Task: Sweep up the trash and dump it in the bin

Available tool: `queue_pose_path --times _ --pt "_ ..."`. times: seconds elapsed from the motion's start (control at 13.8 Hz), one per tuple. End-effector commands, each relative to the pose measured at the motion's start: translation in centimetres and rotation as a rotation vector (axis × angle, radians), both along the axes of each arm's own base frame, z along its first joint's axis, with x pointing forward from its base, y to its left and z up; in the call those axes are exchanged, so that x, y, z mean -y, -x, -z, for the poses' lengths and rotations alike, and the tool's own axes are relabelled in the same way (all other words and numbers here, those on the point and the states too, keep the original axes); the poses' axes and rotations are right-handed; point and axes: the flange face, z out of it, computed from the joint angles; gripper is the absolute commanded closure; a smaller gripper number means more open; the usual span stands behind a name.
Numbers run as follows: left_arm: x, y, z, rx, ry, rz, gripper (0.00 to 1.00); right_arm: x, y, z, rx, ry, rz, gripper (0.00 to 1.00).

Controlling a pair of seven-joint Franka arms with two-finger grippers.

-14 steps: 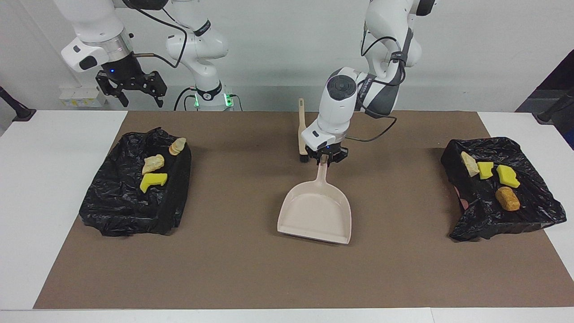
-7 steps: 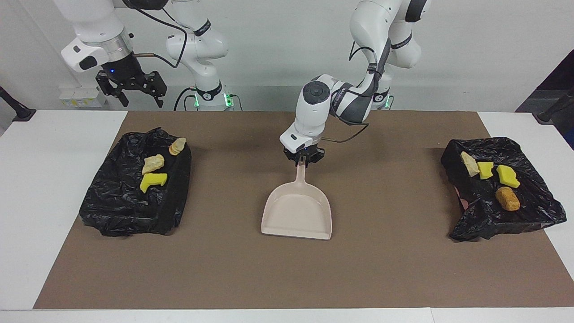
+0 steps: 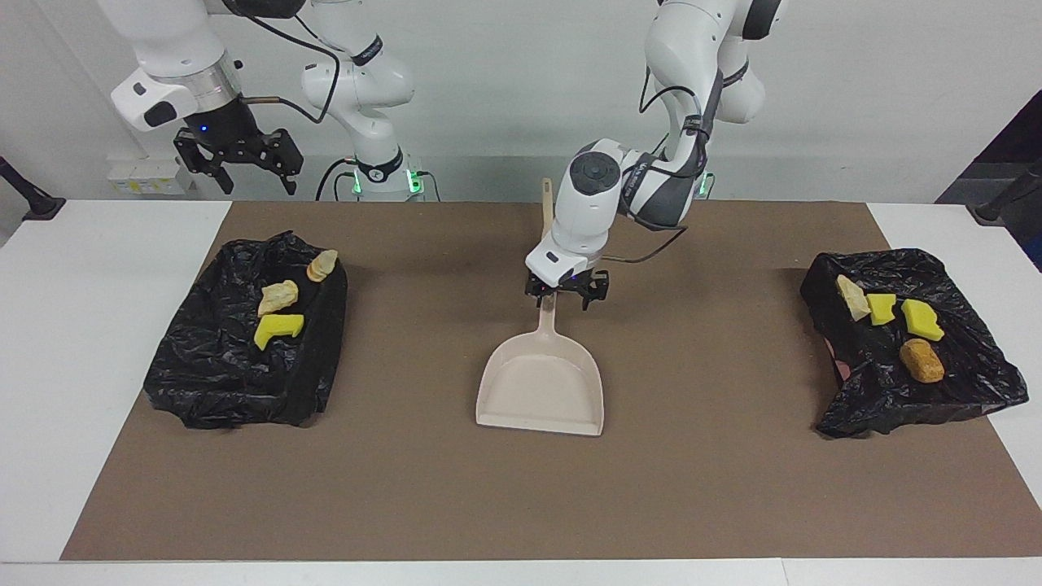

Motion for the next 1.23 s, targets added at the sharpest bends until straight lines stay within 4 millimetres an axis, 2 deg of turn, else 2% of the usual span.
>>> queue_pose_path --times 0.0,0.14,0.29,0.43,0.65,1.01,1.16 --pt "-5.2 -3.3 -2.8 0.020 0.015 -0.043 0.00 0.3 0.7 0.0 0.013 0.015 -0.024 0.00" --pt "-7.4 -4.2 -5.3 0.054 0.028 -0.012 0.00 0.3 0.7 0.0 0.013 0.015 -0.023 0.00" --pt "-11.1 -5.7 -7.6 0.061 0.029 -0.047 0.00 0.3 0.7 0.0 0.013 0.015 -0.024 0.00" --pt "-14.0 -6.4 -10.4 0.066 0.033 -0.021 0.00 0.3 0.7 0.0 0.011 0.014 -0.026 0.00" --pt "-19.6 -7.7 -13.4 0.055 0.025 0.007 0.00 0.7 0.7 -0.7 0.023 0.012 -0.030 0.00" --pt "-26.8 -8.0 -16.0 0.050 0.021 0.022 0.00 0.2 0.7 -1.0 0.030 0.012 -0.025 0.00" --pt "-30.8 -8.1 -16.2 0.039 0.016 0.051 0.00 0.1 0.7 -1.0 0.031 0.011 -0.025 0.00"
